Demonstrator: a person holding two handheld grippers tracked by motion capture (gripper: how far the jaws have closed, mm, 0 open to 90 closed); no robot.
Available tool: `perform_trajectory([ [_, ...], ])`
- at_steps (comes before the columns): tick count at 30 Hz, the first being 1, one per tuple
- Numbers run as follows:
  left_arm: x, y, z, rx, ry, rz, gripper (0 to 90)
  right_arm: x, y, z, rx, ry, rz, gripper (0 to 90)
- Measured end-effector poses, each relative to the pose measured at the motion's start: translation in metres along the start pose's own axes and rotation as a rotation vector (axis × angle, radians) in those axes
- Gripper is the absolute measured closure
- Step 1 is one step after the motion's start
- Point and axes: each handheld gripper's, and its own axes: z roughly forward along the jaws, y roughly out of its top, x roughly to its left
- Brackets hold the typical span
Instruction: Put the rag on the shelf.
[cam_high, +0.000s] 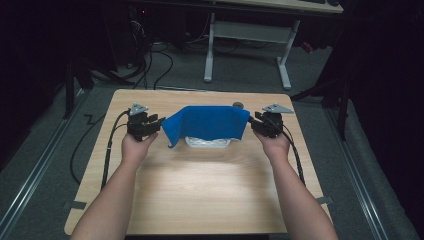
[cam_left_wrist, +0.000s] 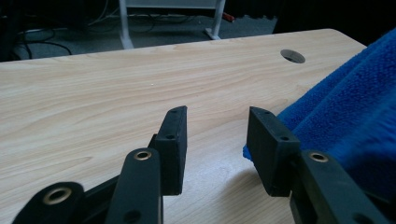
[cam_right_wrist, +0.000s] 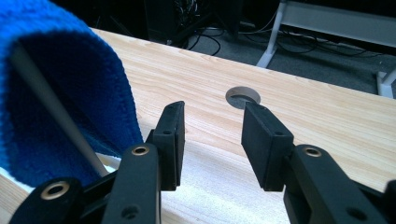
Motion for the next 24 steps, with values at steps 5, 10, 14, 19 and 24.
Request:
perform_trajectory([
  [5,0.003,-0.001,-0.010,0.006,0.018,0.013,57.8,-0.001,0.000,-0.007,-0.004,-0.001,-0.012,57.3],
  [10,0.003,-0.010,-0.024,-0.010,0.013,0.002,57.3,0.000,-0.005,-0.021,-0.004,0.005,-0.020,53.9],
  [14,0.002,-0.022,-0.036,-0.011,0.015,0.023,56.7,0.003,-0.013,-0.034,-0.016,0.002,-0.039,53.4],
  [19,-0.001,-0.042,-0.054,-0.005,0.004,0.009,56.1,0.008,-0.026,-0.051,-0.009,0.004,-0.045,50.4],
  [24,-0.013,-0.065,-0.072,0.008,-0.013,0.032,55.6,0.015,-0.041,-0.069,-0.031,0.011,-0.059,47.8],
])
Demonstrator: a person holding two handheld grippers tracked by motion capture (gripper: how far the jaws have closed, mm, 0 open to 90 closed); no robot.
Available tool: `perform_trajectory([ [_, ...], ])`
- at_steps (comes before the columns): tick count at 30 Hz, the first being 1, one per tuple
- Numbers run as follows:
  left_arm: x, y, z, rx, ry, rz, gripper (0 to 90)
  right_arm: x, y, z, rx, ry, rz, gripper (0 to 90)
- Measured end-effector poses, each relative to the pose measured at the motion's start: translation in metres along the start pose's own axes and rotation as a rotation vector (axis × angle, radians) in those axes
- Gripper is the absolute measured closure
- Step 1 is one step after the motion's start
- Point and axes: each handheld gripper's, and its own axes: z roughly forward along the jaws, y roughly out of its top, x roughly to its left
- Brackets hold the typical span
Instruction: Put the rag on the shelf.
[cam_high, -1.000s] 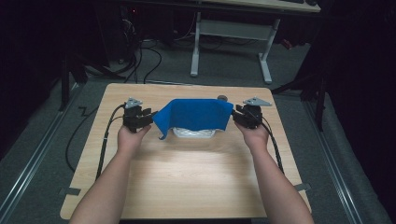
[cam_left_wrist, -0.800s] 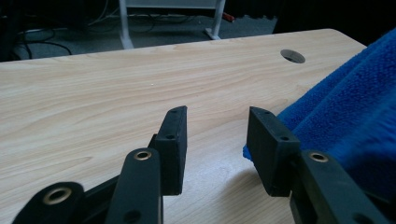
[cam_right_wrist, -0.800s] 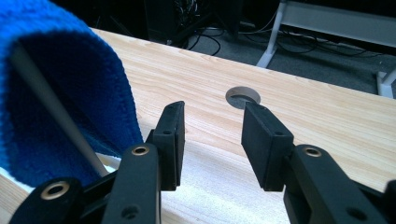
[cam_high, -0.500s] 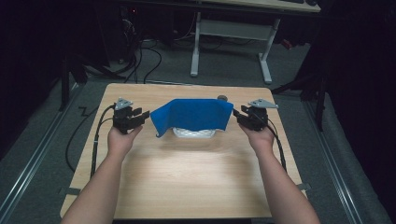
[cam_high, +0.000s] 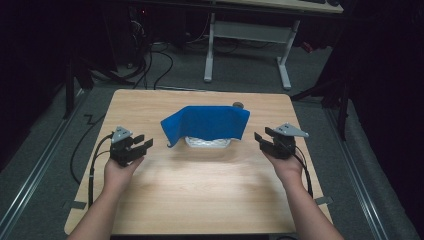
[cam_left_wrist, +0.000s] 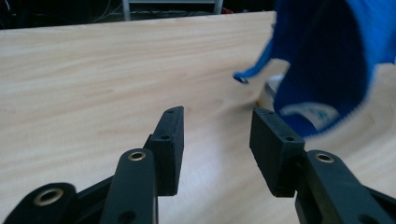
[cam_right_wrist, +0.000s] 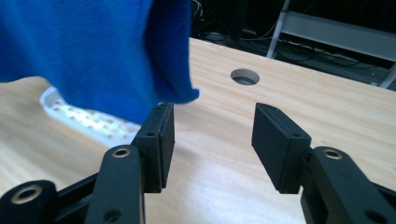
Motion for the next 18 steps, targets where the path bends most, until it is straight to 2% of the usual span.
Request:
perform_trajectory([
  [2,-0.007,-0.010,-0.007,0.006,-0.003,0.010,55.4,0.004,-0.004,-0.005,0.030,-0.004,-0.023,45.5],
  [5,-0.016,-0.024,-0.018,0.023,-0.021,0.004,54.6,0.012,-0.014,-0.016,-0.001,0.000,-0.050,45.4],
  [7,-0.024,-0.031,-0.024,0.032,-0.025,0.005,54.1,0.019,-0.019,-0.021,0.024,0.006,-0.062,43.4],
  [9,-0.032,-0.038,-0.028,0.044,-0.036,0.003,52.6,0.027,-0.026,-0.028,0.014,0.011,-0.082,43.6],
  [14,-0.058,-0.060,-0.035,0.105,-0.050,-0.008,49.9,0.051,-0.044,-0.041,0.030,0.055,-0.040,41.8],
  [16,-0.074,-0.075,-0.038,0.112,-0.071,-0.008,48.8,0.059,-0.053,-0.045,0.043,0.084,-0.014,40.8],
  [18,-0.088,-0.081,-0.037,0.179,-0.120,-0.015,49.3,0.070,-0.066,-0.050,0.060,0.089,-0.010,39.8],
])
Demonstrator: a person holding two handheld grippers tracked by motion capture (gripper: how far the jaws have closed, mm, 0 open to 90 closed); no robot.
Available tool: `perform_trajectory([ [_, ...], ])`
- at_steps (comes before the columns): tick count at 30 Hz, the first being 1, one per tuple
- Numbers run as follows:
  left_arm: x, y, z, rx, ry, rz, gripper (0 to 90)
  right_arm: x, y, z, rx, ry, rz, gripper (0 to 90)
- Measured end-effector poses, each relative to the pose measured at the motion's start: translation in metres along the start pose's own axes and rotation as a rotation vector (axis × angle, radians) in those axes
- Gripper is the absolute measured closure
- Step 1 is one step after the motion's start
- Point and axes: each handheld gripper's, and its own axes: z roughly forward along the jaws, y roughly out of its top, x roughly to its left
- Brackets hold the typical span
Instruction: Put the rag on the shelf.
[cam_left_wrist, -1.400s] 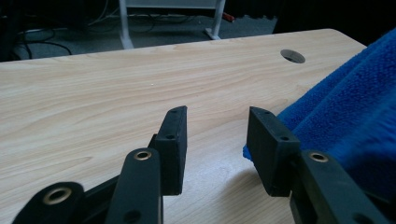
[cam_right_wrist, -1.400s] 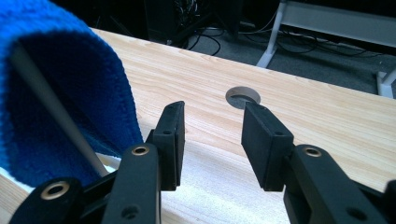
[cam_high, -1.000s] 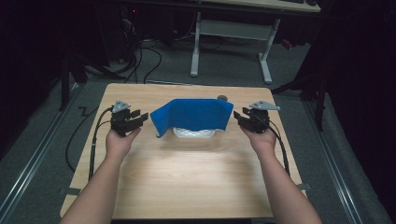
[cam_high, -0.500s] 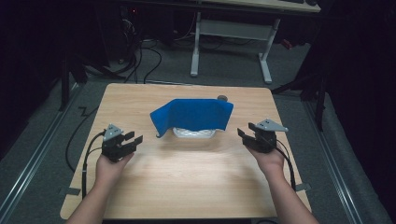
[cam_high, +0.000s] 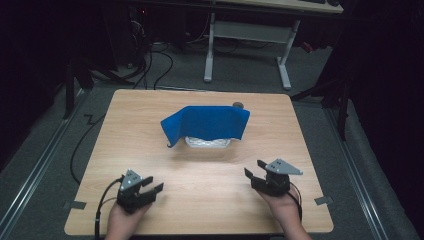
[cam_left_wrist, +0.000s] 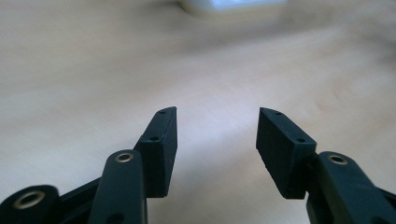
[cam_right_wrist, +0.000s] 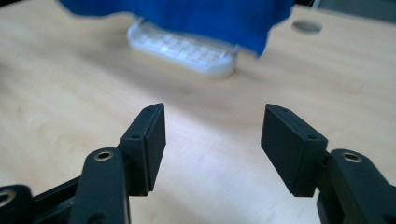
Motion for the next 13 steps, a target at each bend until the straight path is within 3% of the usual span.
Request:
perform_trajectory([
  [1,-0.007,0.000,0.001,0.007,-0.027,0.029,47.1,0.006,-0.010,-0.002,-0.009,-0.008,0.014,40.7],
  [2,-0.014,0.000,0.002,0.002,-0.027,0.072,46.1,0.011,-0.023,-0.004,-0.011,-0.014,0.008,45.0],
  [3,-0.020,0.000,0.004,0.009,-0.016,0.117,46.1,0.015,-0.029,-0.003,0.037,-0.003,-0.001,42.1],
  [4,-0.023,0.001,0.007,0.010,-0.006,0.152,45.6,0.017,-0.029,-0.002,0.074,0.013,-0.020,38.6],
  [5,-0.024,0.001,0.009,0.007,-0.006,0.171,45.1,0.019,-0.030,-0.002,0.065,0.011,-0.064,40.4],
  [7,-0.023,0.002,0.012,0.006,-0.024,0.154,45.0,0.020,-0.031,0.001,0.078,-0.002,-0.097,40.5],
  [9,-0.021,0.002,0.013,0.003,-0.024,0.142,45.0,0.017,-0.030,0.005,0.086,0.019,-0.057,40.4],
  [13,-0.018,0.000,0.012,0.011,-0.013,0.144,44.9,0.015,-0.031,0.006,0.078,0.022,-0.052,40.5],
])
